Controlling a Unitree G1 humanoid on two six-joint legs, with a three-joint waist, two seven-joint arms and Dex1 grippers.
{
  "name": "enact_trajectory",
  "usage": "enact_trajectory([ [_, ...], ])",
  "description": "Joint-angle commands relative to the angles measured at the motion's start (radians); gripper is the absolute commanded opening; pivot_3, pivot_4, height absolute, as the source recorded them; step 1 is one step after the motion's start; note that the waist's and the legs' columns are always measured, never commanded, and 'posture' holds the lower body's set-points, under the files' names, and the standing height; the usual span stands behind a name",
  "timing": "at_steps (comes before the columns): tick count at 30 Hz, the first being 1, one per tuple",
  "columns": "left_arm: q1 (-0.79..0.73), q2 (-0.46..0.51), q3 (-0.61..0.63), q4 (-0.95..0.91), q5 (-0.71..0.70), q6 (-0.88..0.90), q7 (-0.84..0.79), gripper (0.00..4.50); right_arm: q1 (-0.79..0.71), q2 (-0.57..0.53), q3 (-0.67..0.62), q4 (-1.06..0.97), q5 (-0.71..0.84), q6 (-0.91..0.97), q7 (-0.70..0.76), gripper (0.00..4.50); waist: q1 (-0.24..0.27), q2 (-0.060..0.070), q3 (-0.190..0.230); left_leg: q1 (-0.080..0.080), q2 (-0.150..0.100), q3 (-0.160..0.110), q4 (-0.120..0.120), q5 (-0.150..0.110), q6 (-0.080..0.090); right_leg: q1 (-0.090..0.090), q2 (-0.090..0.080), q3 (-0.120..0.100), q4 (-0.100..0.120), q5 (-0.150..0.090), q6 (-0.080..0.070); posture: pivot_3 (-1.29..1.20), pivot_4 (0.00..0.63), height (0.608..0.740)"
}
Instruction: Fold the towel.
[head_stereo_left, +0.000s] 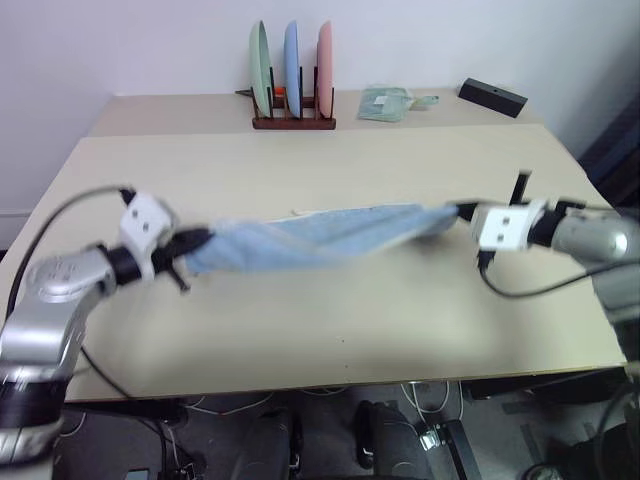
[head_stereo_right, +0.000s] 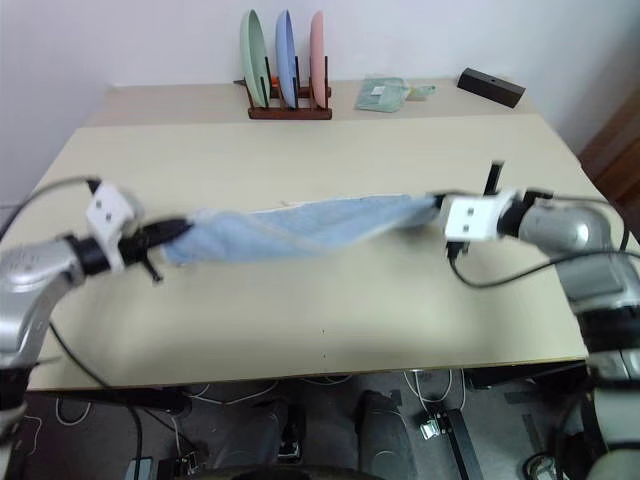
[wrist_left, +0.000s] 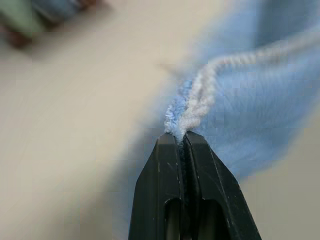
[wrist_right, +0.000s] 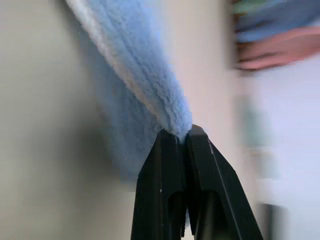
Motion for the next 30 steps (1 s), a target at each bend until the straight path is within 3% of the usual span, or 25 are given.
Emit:
enact_trajectory([
  [1,-0.254,-0.026,0.001,0.276,0.146,-0.194,0.200,0.00,-0.204,0.019,0.030,0.176,-0.145,-0.041,-0.178,0.03,0.000,0.000,0.000,0.000,0.000,0.000,0.000,0.000,0.000,0.000,0.000,0.000,0.000,0.000,0.000,0.00,0.150,0.737],
  [4,-0.516,-0.040,0.048,0.505,0.168,-0.350,0.330,0.00,-0.409,0.038,0.068,0.317,-0.227,-0.085,-0.305,0.03,-0.006,-0.001,0.001,-0.006,-0.001,0.001,0.000,0.000,0.000,-0.006,0.000,0.000,0.000,0.001,0.002,0.00,0.150,0.737],
  [8,-0.572,-0.013,0.074,0.574,0.129,-0.419,0.278,0.00,-0.476,0.049,0.075,0.363,-0.178,-0.140,-0.269,0.03,-0.022,-0.001,0.000,-0.014,-0.001,0.002,-0.003,0.000,0.000,-0.013,0.000,-0.001,-0.003,0.001,0.004,0.00,0.150,0.737],
  [11,-0.414,0.034,0.096,0.457,0.042,-0.332,0.108,0.00,-0.397,0.038,0.059,0.279,-0.050,-0.154,-0.110,0.03,-0.035,0.000,0.000,-0.012,-0.001,0.005,-0.007,0.000,0.000,-0.012,-0.001,-0.003,-0.005,0.000,0.006,0.00,0.150,0.737],
  [14,-0.140,0.091,0.119,0.275,-0.027,-0.254,-0.036,0.00,-0.252,0.017,0.054,0.134,0.078,-0.094,0.066,0.03,-0.048,0.000,0.000,-0.013,0.000,0.008,-0.007,0.000,0.000,-0.012,-0.001,-0.004,-0.003,0.000,0.007,0.00,0.150,0.737],
  [17,0.092,0.111,0.161,0.105,-0.092,-0.159,-0.098,0.00,-0.101,-0.003,0.046,-0.014,0.180,0.005,0.195,0.03,-0.049,0.001,0.001,-0.013,0.002,0.005,-0.002,0.000,0.000,-0.011,-0.002,-0.004,-0.001,0.000,0.006,0.00,0.150,0.737],
  [22,0.501,0.158,0.217,-0.167,-0.160,-0.008,-0.218,0.00,0.211,-0.128,0.027,-0.294,0.340,0.262,0.425,0.03,-0.021,0.001,0.001,-0.010,0.001,0.003,0.001,-0.002,0.003,-0.010,-0.006,-0.005,0.000,0.000,0.005,0.00,0.150,0.737],
  [30,0.738,0.232,0.354,-0.405,-0.337,0.278,-0.324,0.00,0.383,-0.276,-0.081,-0.513,0.529,0.553,0.597,0.03,-0.010,0.002,0.000,-0.006,0.000,0.003,0.001,-0.003,0.005,-0.007,-0.010,-0.005,0.000,-0.001,0.000,0.00,0.150,0.737],
])
